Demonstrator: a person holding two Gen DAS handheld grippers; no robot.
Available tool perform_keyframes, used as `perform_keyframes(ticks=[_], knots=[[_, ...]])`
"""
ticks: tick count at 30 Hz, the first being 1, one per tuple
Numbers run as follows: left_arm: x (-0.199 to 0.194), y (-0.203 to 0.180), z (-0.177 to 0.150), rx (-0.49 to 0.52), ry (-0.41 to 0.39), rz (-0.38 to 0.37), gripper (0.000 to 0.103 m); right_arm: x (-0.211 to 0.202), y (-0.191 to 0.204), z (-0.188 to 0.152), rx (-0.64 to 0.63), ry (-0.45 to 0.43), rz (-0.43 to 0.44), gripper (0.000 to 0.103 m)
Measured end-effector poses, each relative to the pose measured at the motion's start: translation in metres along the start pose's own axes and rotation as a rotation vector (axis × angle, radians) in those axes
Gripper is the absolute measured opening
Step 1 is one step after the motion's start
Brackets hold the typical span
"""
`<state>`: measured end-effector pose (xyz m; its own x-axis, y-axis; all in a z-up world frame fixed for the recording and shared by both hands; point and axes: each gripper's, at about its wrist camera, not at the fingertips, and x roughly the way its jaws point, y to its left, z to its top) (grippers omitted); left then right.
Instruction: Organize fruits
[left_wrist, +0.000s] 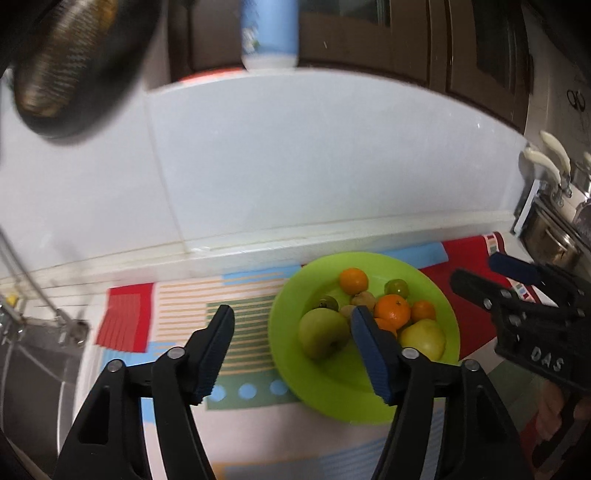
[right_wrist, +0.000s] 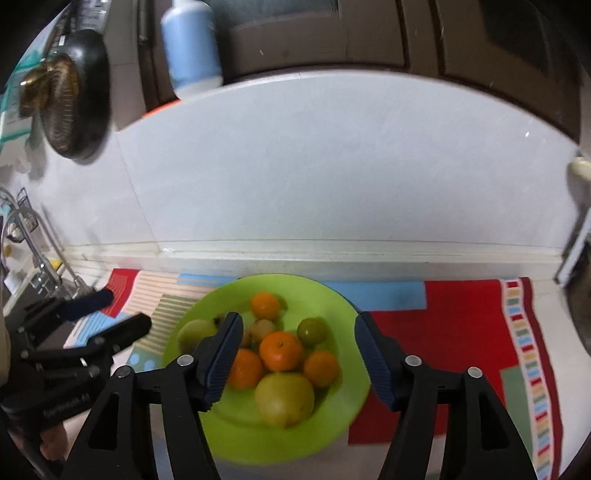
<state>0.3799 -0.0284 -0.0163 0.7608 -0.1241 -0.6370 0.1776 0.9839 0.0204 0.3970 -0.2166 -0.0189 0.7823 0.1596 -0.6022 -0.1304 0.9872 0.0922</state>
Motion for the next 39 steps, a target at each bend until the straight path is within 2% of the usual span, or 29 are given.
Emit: perform_keyframes(ticks=[8, 16, 26, 39], knots=[[-0.066, 0.006, -0.018, 0.005, -0.089, 0.046, 0.086, -0.066, 0.019, -0.022, 0.002, -0.073, -0.038, 0.08], [-0.114, 0.015, -0.041, 0.032, -0.132, 0.017, 0.095, -0.122, 0.046, -0.053, 0.055, -0.131, -0.086, 0.086], [-0.171, 0.022, -0.072, 0.061, -0.171, -0.026, 0.096, -0.182, 0.078, -0.094, 0.093, -0.177, -0.163, 0.086], [-0.248, 0.011, -0.123, 0.011, -0.216, 0.06, 0.101, -0.252, 0.098, -0.129, 0.019, -0.204, -0.124, 0.086]])
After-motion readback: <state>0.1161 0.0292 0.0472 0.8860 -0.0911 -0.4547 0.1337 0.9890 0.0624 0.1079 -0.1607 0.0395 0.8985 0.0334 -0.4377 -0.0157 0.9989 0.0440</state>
